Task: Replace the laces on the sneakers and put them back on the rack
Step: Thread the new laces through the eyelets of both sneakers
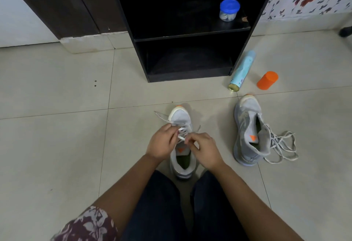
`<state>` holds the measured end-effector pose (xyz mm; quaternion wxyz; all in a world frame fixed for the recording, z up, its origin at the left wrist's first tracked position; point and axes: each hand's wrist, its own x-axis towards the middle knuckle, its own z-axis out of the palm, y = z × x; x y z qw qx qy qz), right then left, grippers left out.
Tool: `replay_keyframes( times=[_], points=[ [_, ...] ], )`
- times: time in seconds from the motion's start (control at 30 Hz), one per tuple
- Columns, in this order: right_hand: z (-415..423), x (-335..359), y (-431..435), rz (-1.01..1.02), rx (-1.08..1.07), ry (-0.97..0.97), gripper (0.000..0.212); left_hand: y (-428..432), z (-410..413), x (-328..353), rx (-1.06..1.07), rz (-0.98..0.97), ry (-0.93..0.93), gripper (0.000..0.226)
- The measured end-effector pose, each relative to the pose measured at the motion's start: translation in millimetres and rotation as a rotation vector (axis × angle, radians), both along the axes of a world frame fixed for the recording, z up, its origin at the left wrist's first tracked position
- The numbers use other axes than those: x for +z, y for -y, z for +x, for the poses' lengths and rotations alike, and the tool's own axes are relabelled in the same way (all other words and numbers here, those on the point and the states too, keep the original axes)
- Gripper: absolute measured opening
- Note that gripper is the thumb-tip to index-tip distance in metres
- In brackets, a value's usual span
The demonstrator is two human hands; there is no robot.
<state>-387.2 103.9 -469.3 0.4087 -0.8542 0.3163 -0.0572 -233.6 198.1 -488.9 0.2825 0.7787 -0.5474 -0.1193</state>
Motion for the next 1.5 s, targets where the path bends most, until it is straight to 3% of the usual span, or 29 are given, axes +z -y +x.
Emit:
replay_keyframes(
  times=[0.1, 0.23, 0.33, 0.4, 0.57, 0.63, 0.73, 0.8, 0.9, 0.97, 1.03, 1.1, 1.17, 1.3, 1.4, 1.5],
  points=[
    [0.7, -4.9, -11.1, -0.232, 0.020, -0.163, 0.034, 0.3, -7.5, -0.8, 0.127, 0.196, -0.210, 0.026],
    [9.8, -9.7, -28.9, -0.133, -0.052, -0.183, 0.052, 2.4, -6.9, 6.3, 0.112, 0.359, -0.419, 0.031],
    [17.8, -14.1, -26.2, -0.130, -0.048, -0.215, 0.037, 0.8, -2.9, 15.4, 0.033, 0.341, -0.467, 0.037],
    [21.3, -14.2, -17.9, -0.141, -0.063, -0.223, 0.030, -1.6, 2.3, 17.2, 0.005, 0.271, -0.485, 0.027],
    [8.7, 2.6, 4.3, -0.029, -0.048, -0.061, 0.017, -11.9, 6.5, 18.0, -0.009, 0.135, -0.392, 0.026],
    [-1.4, 14.7, 15.7, 0.150, -0.168, 0.023, 0.020, -19.0, 12.6, 20.8, 0.069, 0.080, -0.408, 0.026],
    [-18.1, 34.4, 34.8, 0.608, -0.408, 0.179, 0.036, -32.3, 31.0, 19.8, 0.077, 0.114, -0.383, 0.025],
    [-30.9, 37.3, 45.6, 0.676, -0.498, 0.204, 0.043, -39.7, 42.3, 18.2, 0.066, 0.159, -0.344, 0.018],
    [-44.5, 30.7, 59.6, 0.443, -0.500, 0.065, 0.045, -51.2, 54.6, 17.6, 0.132, 0.200, -0.254, 0.013],
    [-49.8, 21.7, 66.4, 0.237, -0.432, -0.141, 0.042, -59.5, 60.2, 14.7, 0.243, 0.243, -0.187, 0.014],
    [-52.2, 12.7, 65.5, 0.037, -0.334, -0.396, 0.036, -65.1, 62.5, 8.1, 0.337, 0.412, -0.131, 0.018],
    [-49.6, 6.0, 57.4, -0.131, -0.237, -0.599, 0.029, -67.7, 57.2, 0.2, 0.299, 0.688, 0.003, 0.029],
    [-42.8, 0.5, 46.7, -0.267, -0.117, -0.727, 0.033, -63.8, 46.0, -8.7, 0.240, 0.751, -0.001, 0.043],
    [-10.8, -8.3, 22.4, -0.237, 0.042, -0.485, 0.036, -37.9, 15.8, -13.7, 0.134, 0.397, -0.271, 0.035],
    [9.0, -8.3, 6.3, -0.290, 0.072, -0.427, 0.030, -22.9, 2.4, -14.2, 0.130, 0.350, -0.306, 0.024],
    [12.5, -5.3, 2.6, -0.273, -0.036, -0.450, 0.025, -17.9, 0.0, -14.5, 0.210, 0.311, -0.313, 0.011]
  ],
)
